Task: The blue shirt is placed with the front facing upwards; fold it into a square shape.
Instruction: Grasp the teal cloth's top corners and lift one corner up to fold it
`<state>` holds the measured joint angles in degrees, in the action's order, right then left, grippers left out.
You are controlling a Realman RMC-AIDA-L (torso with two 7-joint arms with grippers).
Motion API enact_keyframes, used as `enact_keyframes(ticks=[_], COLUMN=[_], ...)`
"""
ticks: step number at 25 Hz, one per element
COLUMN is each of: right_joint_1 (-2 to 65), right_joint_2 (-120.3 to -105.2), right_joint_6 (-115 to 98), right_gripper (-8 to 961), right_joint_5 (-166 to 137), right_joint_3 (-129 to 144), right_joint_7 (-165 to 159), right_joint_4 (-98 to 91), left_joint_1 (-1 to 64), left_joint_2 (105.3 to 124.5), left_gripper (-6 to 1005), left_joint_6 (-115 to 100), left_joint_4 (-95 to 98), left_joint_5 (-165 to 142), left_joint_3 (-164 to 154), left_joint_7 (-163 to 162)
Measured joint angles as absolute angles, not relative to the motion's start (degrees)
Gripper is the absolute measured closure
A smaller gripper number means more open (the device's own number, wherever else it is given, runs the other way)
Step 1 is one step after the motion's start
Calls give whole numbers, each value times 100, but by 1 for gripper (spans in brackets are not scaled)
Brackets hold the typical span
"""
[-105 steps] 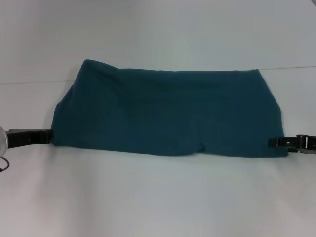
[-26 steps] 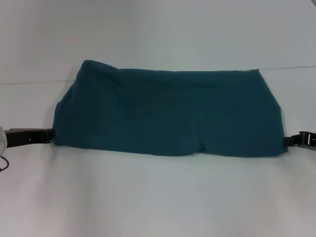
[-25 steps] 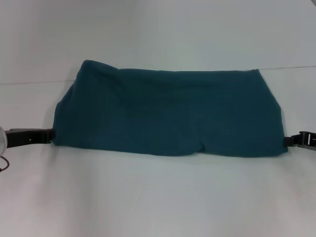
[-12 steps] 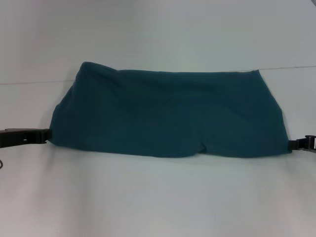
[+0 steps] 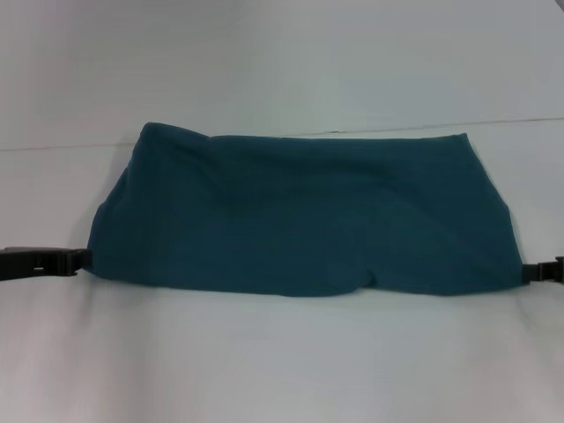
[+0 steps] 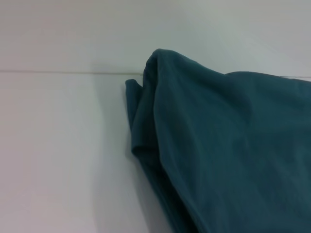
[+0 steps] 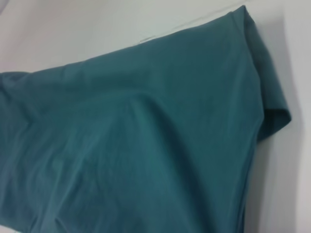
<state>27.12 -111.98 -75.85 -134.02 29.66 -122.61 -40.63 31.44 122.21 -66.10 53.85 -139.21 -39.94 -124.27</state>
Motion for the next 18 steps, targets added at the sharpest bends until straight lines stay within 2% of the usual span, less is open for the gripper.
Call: enact_keyframes(ticks=[18], right_joint_1=[2356], right_joint_2=[-11188], right_joint_6=[-7893], right_gripper=[953], right_joint_5=[-13405], right_joint_3=[2672], right_joint_7=[-11998], right_joint_4=[-4237], left_joint_1=[2840], left_joint_2=[12101], left_gripper=[994], left_joint_6=[-7971], left_joint_4=[5871], left_joint_5=[-13956], left_joint_3=[-3768], left_joint_7=[-12393])
